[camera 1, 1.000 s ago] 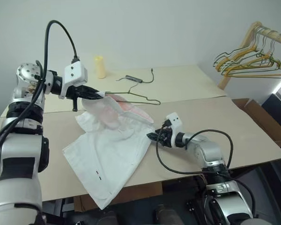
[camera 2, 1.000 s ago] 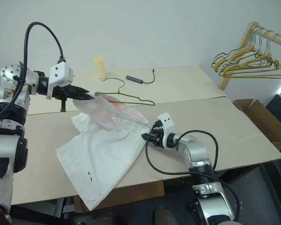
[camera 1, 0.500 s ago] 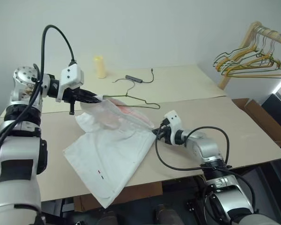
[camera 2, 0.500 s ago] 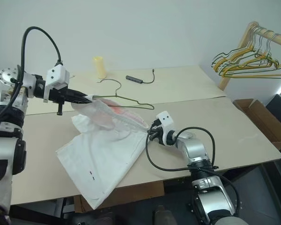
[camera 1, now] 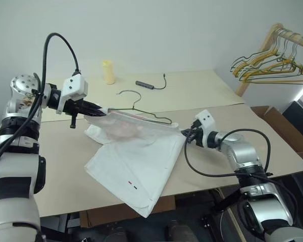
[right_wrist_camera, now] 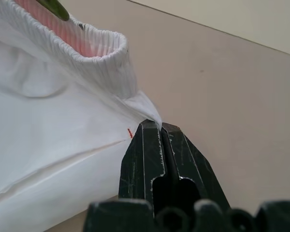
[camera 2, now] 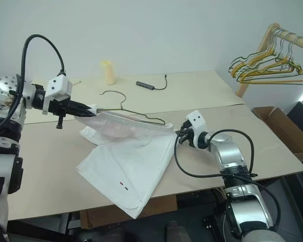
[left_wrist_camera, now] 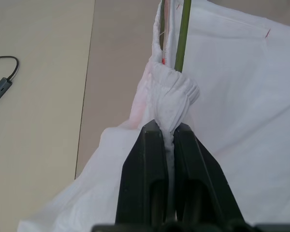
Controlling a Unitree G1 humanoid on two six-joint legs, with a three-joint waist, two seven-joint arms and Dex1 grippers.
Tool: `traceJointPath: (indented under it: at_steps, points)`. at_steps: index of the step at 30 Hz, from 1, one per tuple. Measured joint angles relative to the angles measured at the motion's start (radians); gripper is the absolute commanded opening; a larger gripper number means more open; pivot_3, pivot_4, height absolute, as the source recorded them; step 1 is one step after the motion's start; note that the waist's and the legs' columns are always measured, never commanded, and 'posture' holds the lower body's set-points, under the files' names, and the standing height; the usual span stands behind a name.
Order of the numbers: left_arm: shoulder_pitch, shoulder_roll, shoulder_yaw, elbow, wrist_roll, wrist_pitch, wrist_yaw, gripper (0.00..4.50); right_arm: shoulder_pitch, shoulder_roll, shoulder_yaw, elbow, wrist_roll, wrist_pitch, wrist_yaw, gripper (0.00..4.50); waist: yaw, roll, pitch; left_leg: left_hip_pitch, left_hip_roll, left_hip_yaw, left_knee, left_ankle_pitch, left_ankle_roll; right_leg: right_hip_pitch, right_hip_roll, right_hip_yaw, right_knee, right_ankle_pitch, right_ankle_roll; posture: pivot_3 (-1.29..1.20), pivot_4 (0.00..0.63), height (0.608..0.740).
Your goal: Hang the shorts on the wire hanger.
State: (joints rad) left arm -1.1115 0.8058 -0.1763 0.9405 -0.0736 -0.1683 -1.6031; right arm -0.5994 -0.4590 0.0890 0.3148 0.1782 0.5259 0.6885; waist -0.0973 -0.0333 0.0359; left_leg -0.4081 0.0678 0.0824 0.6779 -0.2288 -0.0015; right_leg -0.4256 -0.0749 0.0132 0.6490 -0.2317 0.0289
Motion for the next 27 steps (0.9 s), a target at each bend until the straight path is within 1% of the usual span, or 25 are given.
traceJointPath:
  at_steps: [10, 15, 19, 23, 27]
  points:
    - [-0.001, -0.01, 0.0, 0.035, 0.051, -0.008, 0.024, 0.0, 0.025, -0.051, 0.004, -0.151, -0.02, -0.022, -0.021, 0.03, -0.001, 0.0, 0.0, 0.0, 0.0, 0.0, 0.0, 0.0, 0.0, 0.0, 0.0, 0.0, 0.0, 0.0, 0.0, -0.06, 0.0, 0.74]
    - [-0.012, -0.03, 0.003, 0.058, 0.076, -0.036, 0.094, 0.0, 0.011, -0.139, 0.054, -0.297, -0.083, -0.04, 0.011, 0.03, 0.001, 0.0, 0.0, 0.0, 0.0, 0.0, 0.0, 0.0, 0.0, 0.0, 0.0, 0.0, 0.0, 0.0, 0.0, -0.07, 0.0, 0.74]
    - [-0.028, -0.037, 0.007, 0.071, 0.082, -0.049, 0.128, 0.0, -0.064, -0.175, 0.116, -0.412, -0.14, -0.042, 0.054, 0.03, -0.004, 0.0, 0.0, 0.0, 0.0, 0.001, 0.0, 0.0, 0.0, -0.001, 0.0, 0.0, 0.0, 0.0, 0.0, -0.08, 0.0, 0.74]
    - [-0.031, -0.048, 0.017, 0.071, 0.079, -0.053, 0.114, 0.0, -0.164, -0.182, 0.185, -0.437, -0.237, -0.055, 0.054, 0.03, -0.003, 0.0, 0.0, 0.0, 0.0, 0.001, 0.0, 0.0, 0.0, -0.001, 0.0, 0.0, 0.0, 0.0, 0.0, -0.08, 0.0, 0.74]
    - [-0.031, -0.049, 0.037, 0.071, 0.072, -0.052, 0.086, 0.0, -0.184, -0.174, 0.217, -0.436, -0.279, -0.082, 0.066, 0.03, -0.001, 0.0, 0.0, -0.002, 0.0, 0.001, 0.0, 0.0, 0.0, -0.002, -0.001, 0.0, -0.001, 0.0, 0.0, -0.07, 0.0, 0.74]
